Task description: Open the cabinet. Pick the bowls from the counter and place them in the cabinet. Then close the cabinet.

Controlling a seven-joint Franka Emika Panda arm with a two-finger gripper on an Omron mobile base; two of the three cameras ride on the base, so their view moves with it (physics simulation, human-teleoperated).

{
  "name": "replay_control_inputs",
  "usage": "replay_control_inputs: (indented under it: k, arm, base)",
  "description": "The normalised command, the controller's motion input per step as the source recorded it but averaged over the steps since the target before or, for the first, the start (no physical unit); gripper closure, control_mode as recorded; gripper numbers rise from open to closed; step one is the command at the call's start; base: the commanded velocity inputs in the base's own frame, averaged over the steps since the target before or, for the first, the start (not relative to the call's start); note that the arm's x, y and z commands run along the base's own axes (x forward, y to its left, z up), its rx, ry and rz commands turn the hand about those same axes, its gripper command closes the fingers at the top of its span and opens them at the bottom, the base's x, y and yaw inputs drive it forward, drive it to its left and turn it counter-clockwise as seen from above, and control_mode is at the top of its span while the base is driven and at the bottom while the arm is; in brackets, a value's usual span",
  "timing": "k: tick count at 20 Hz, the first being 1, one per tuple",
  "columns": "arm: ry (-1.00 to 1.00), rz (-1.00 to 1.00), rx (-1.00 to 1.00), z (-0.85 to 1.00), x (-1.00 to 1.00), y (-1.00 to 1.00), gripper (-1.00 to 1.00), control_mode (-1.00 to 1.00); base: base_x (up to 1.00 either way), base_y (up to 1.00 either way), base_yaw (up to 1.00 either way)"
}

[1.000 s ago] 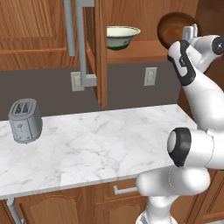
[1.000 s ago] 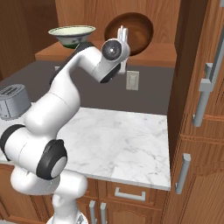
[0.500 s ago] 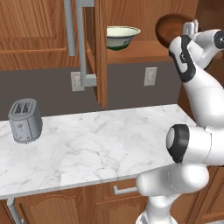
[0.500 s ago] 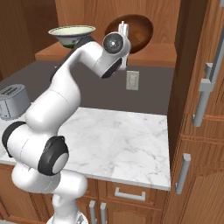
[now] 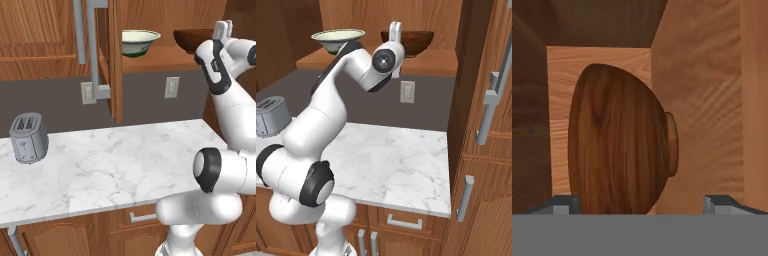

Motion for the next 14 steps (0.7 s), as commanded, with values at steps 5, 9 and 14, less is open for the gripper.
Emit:
replay_control_inputs:
  k: [5, 9, 14]
  arm:
    - [-0.14, 0.0, 0.0, 0.06, -0.45, -0.03, -1.0, -1.0]
    - [0.0, 0.0, 0.0, 0.29, -0.41, 0.0, -1.0, -1.0]
    - [0.12, 0.0, 0.0, 0.36, -0.48, 0.0, -1.0, -1.0]
  base:
    - [0.0, 0.0, 0.0]
    - [0.0, 0.0, 0.0]
    - [0.0, 0.0, 0.0]
